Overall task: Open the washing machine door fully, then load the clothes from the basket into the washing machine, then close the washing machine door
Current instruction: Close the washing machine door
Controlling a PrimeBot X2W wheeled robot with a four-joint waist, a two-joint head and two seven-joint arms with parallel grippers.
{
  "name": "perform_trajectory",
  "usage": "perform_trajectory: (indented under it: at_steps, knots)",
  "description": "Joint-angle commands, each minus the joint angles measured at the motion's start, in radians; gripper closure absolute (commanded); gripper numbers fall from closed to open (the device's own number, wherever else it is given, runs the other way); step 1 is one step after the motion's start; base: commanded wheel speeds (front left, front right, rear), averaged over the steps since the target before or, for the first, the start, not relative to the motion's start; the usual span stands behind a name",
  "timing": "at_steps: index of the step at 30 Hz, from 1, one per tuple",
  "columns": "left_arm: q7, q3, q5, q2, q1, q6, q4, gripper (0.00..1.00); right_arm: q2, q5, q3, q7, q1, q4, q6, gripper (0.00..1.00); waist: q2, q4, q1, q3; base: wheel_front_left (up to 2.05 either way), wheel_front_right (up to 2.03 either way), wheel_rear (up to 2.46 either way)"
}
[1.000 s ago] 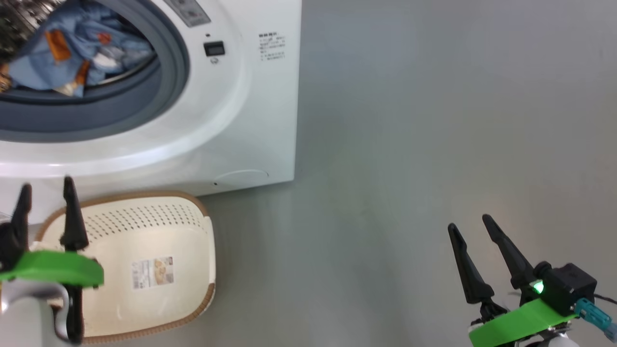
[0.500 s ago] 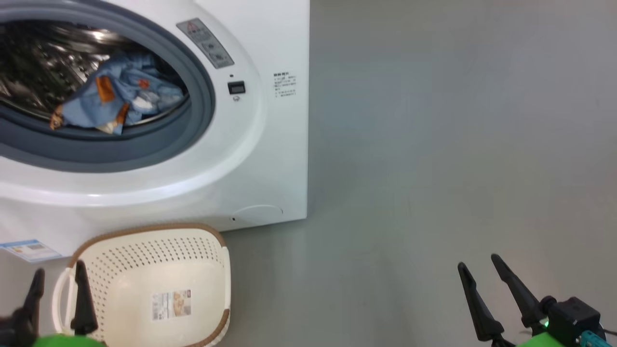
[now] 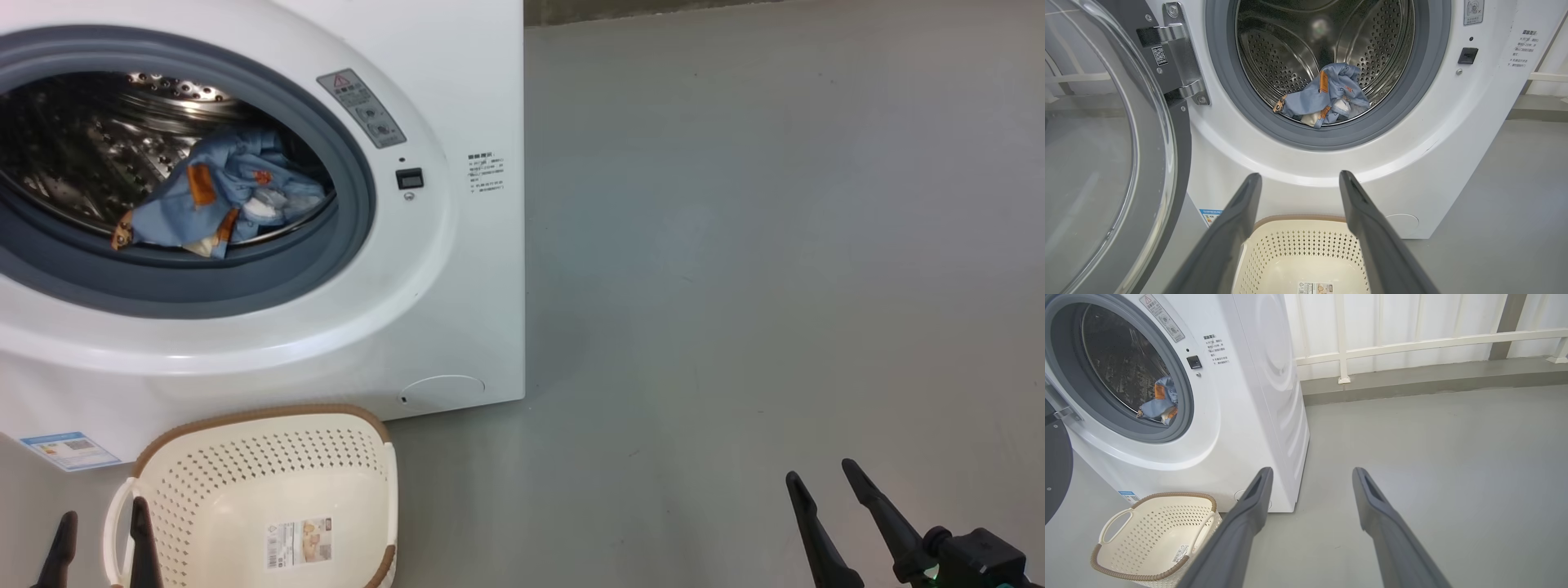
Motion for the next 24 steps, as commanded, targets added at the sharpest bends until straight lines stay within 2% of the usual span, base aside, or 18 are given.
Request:
perform_trajectory:
  at_steps: [1,14,24]
  knots:
    - [-0.005,0.031,0.003,0.013,-0.003,-0.003,-0.032,0.0,-0.022,0.003,0.019,-0.005,-0.003,-0.025,0.001,0.0,0.0,0.001,0.0,0.0,0.0,0.0,0.0]
    - [-0.005,0.025,-0.002,0.0,-0.005,-0.003,-0.043,0.0,-0.021,0.0,0.023,-0.005,-0.011,-0.028,0.001,0.0,0.0,0.005,0.0,0.004,-0.1,0.1,0.0]
    - [-0.005,0.03,0.0,-0.007,-0.004,-0.003,-0.061,0.0,-0.02,0.0,0.021,-0.005,-0.017,-0.029,0.001,0.0,0.0,0.016,0.0,0.011,-1.18,1.18,0.0]
